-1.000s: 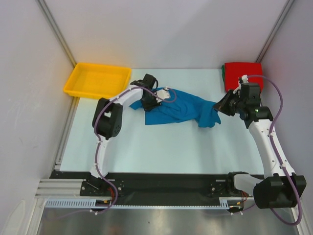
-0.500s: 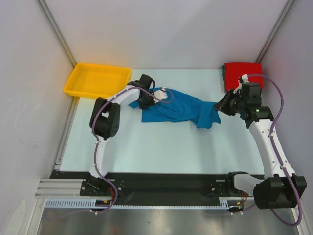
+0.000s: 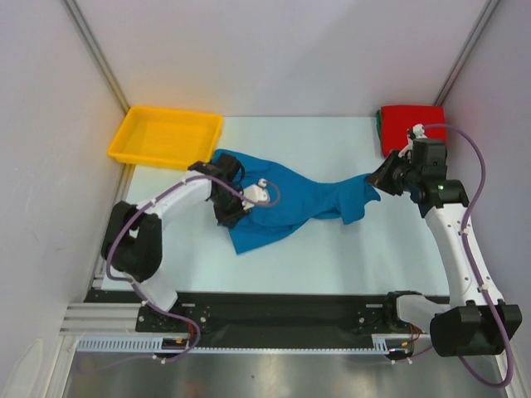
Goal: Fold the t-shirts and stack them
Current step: Flatten the tshirt out
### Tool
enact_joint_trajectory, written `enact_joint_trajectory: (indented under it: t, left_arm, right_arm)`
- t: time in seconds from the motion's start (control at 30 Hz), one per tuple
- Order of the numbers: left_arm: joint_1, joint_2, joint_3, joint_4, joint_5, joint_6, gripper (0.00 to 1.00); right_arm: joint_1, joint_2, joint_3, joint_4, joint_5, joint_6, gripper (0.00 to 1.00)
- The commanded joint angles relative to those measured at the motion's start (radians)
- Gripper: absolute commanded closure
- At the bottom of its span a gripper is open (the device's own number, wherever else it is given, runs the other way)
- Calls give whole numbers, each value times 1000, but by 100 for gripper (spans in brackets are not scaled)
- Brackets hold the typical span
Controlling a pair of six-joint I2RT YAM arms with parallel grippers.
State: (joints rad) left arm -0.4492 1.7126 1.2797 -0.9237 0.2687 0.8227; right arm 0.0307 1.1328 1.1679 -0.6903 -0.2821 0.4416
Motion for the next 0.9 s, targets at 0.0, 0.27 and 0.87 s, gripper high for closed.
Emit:
enact_joint_trajectory:
  t: [0.0, 0.27, 0.87]
  left_arm:
    - [-32, -36, -152, -41, 98, -65, 59]
    - [-10, -163, -252, 92, -104, 1, 16]
    - [-5, -27, -407, 421, -197, 70, 60]
  right_arm:
    - [-3, -22, -5, 35, -9, 2, 100]
    - [-3, -18, -2, 45, -37, 2, 100]
    - [-5, -50, -16, 31, -26, -1, 100]
